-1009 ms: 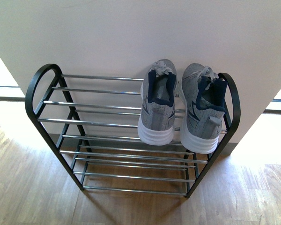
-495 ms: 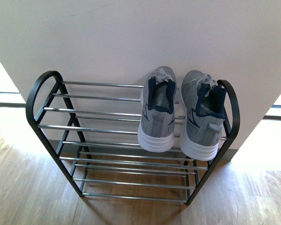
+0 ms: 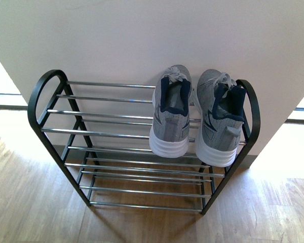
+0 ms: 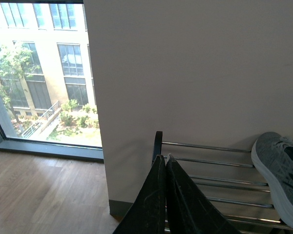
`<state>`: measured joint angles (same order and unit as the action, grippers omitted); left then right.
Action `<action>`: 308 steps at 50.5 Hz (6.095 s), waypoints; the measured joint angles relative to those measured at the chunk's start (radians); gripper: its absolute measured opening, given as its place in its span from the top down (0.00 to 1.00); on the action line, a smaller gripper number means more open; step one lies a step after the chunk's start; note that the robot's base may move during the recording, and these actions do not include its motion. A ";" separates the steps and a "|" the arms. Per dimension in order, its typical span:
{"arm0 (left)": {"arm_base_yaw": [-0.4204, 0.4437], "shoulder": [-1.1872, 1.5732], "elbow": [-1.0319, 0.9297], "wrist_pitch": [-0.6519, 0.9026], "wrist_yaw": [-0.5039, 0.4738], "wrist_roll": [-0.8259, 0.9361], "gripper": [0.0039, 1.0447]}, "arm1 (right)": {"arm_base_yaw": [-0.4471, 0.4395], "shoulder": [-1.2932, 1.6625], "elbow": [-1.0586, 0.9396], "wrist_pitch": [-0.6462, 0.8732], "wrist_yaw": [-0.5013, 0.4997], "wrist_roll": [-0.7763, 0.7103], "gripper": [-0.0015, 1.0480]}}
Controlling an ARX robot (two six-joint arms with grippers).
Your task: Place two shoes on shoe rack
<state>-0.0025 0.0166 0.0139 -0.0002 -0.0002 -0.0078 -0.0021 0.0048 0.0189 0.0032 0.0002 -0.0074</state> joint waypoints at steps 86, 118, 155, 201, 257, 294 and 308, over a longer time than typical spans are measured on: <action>0.001 0.000 0.000 0.000 0.001 0.003 0.09 | 0.001 0.000 0.000 -0.003 0.003 0.001 0.09; 0.001 0.000 0.000 0.000 0.001 0.003 0.09 | 0.002 0.000 0.000 -0.003 0.003 0.001 0.09; 0.001 0.000 0.000 0.000 0.001 0.003 0.09 | 0.002 0.000 0.000 -0.003 0.002 0.001 0.09; 0.001 0.000 0.000 0.000 0.001 0.003 0.09 | 0.002 -0.001 0.000 -0.004 0.000 0.005 0.09; 0.001 0.000 0.000 0.000 0.000 0.003 0.09 | 0.002 -0.001 0.000 -0.005 -0.003 0.007 0.09; 0.001 0.000 0.000 0.000 0.000 0.003 0.09 | 0.002 -0.002 0.000 -0.005 0.000 0.007 0.09; 0.001 0.000 0.000 0.000 0.000 0.004 0.09 | 0.002 -0.002 0.000 -0.005 0.000 0.007 0.09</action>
<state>-0.0017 0.0162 0.0139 -0.0006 0.0002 -0.0040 -0.0006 0.0029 0.0189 -0.0017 0.0002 -0.0002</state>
